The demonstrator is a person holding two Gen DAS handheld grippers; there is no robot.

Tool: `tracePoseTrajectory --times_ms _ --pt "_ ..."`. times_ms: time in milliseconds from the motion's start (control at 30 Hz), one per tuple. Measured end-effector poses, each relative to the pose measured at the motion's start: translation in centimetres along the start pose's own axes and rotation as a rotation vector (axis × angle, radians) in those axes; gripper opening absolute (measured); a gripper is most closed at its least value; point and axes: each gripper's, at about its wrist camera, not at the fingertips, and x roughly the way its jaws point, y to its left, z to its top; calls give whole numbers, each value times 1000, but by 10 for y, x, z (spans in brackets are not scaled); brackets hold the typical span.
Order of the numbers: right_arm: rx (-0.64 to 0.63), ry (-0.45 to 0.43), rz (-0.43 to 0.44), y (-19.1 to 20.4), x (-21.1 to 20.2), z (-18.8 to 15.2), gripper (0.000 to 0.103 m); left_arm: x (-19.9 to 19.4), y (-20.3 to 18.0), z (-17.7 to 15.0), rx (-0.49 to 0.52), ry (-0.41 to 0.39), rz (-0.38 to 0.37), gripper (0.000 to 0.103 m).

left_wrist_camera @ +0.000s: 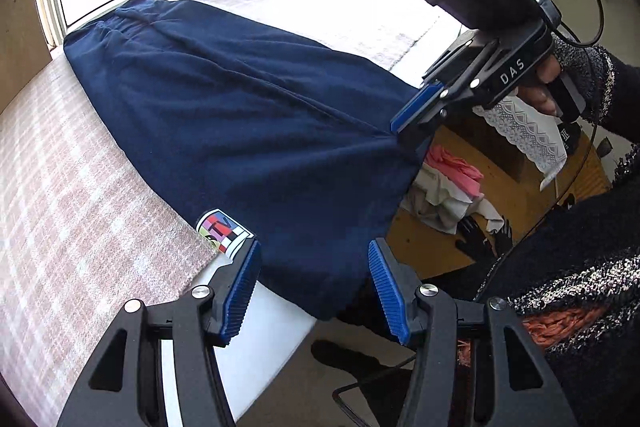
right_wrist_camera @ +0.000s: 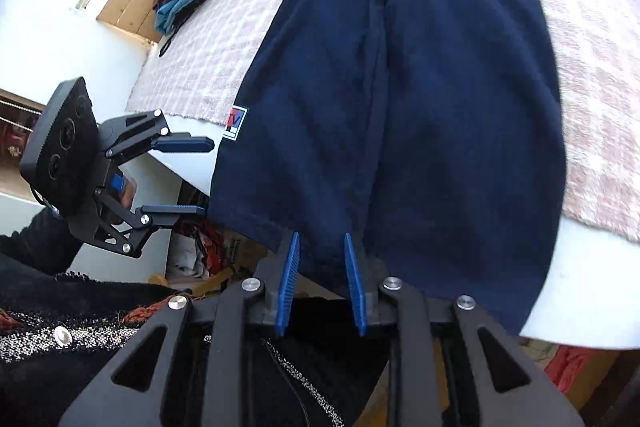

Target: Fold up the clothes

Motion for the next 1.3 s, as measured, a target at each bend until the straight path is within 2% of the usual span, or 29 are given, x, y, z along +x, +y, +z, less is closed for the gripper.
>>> tracePoseTrajectory --times_ms 33,167,200,233,400,467,533,567,600,667,733,833,933,1000,1133,1200,1300 --pt "15 -47 -8 2 -10 -5 24 -5 -3 -3 7 -7 -1 53" --pt "1 -99 -41 16 10 -2 24 -9 -6 -16 -36 -28 -20 53" --pt "-1 -63 -83 16 23 -3 24 -8 -5 -18 -48 -29 -20 53" --pt "-11 -71 -107 19 25 -11 24 -9 -7 -21 -51 -29 -15 53" --pt "31 -67 -159 21 6 -41 24 -14 -15 -30 -55 -54 23 53" --pt "84 -123 -145 13 -5 -46 25 -14 -23 -30 -14 -77 71 53" --pt "119 -183 -156 4 -16 -47 34 -3 -37 -28 98 -66 132 53" --pt "110 -201 -207 -1 -21 -49 41 3 -45 -27 159 -58 166 53" --pt "98 -201 -265 -4 -25 -50 41 9 -51 -27 218 -47 198 53" --pt "94 -173 -315 -11 -27 -52 41 23 -60 -27 306 -13 233 53" --pt "115 -164 -319 -26 -35 -58 41 33 -63 -27 349 5 260 53" --pt "128 -172 -312 -39 -41 -63 41 36 -56 -23 301 6 285 52" --pt "123 -161 -309 -48 -36 -63 41 30 -49 -21 226 -24 266 38" --pt "107 -141 -306 -51 -31 -62 41 28 -46 -20 197 -36 256 21" --pt "76 -119 -318 -59 -29 -59 41 29 -47 -19 206 -12 272 14" --pt "61 -115 -324 -61 -28 -55 41 27 -48 -18 209 -3 275 7" --pt "33 -106 -331 -61 -27 -52 41 21 -51 -20 227 22 303 5"
